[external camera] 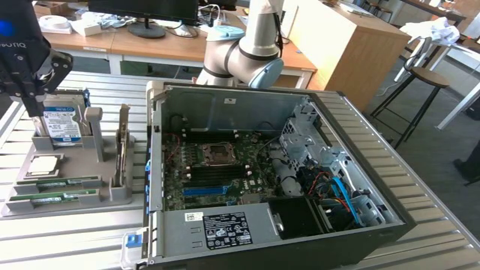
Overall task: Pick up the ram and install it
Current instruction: 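Pick up the ram and move it above insertion slot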
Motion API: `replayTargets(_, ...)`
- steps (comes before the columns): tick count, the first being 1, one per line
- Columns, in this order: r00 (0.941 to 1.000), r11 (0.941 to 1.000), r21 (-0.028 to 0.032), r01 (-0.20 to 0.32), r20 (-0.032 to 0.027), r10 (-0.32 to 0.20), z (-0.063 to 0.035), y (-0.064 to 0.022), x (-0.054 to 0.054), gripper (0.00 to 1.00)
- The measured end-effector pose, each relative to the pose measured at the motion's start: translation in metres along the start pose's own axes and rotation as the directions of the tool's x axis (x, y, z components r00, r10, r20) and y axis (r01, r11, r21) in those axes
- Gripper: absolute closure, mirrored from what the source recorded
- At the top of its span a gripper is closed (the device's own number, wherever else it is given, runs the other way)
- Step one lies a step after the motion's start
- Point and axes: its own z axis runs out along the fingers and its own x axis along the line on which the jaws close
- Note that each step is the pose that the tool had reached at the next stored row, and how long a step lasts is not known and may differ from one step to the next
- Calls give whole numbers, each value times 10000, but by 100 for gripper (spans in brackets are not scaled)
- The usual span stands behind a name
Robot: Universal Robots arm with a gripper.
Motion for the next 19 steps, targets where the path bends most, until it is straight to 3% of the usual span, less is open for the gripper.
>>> replayTargets(5,9970,9970,-16,779,-34,-779,1,0,0,90)
replayTargets(10,9872,9872,-37,1594,-69,-1595,1,0,0,90)
replayTargets(15,9708,9708,-59,2398,-102,-2399,2,0,0,90)
replayTargets(19,9526,9527,-80,3039,-127,-3040,2,0,0,90)
